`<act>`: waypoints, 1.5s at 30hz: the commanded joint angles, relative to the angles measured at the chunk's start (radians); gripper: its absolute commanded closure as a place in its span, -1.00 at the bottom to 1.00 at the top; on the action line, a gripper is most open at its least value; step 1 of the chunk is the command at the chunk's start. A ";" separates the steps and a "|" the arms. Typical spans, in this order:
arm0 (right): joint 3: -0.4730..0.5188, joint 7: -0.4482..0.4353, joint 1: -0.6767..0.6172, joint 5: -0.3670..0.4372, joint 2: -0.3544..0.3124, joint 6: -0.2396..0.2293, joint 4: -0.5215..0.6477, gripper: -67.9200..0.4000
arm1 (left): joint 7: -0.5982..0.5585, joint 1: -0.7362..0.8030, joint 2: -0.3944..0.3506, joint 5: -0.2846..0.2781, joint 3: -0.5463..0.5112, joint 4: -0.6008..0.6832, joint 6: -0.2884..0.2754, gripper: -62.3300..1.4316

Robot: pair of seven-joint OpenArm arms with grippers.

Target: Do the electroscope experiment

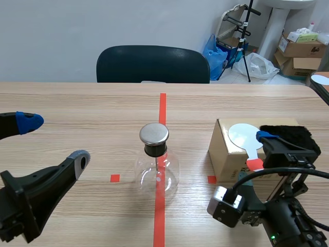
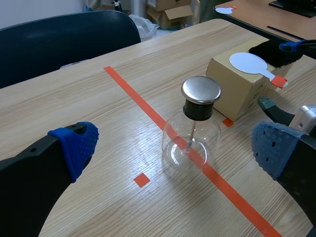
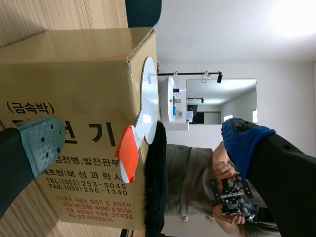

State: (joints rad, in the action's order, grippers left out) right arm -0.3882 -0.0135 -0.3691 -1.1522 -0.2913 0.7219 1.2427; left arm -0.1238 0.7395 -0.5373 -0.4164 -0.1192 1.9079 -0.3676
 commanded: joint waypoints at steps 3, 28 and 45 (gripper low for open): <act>0.002 0.011 0.006 0.000 -0.010 0.018 0.016 -1.00 | -0.014 0.005 0.005 -0.006 -0.005 0.018 -0.001 -1.00; 0.002 0.026 0.006 0.000 -0.010 0.014 0.016 0.96 | -0.014 0.005 0.005 -0.006 -0.005 0.018 -0.001 -1.00; 0.002 0.023 0.006 -0.001 -0.011 0.014 0.016 0.96 | -0.014 0.005 0.005 -0.006 -0.005 0.018 -0.001 -1.00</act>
State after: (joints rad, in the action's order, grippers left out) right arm -0.3882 0.0086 -0.3691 -1.1519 -0.2913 0.7219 1.2427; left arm -0.1238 0.7395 -0.5373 -0.4164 -0.1192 1.9079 -0.3676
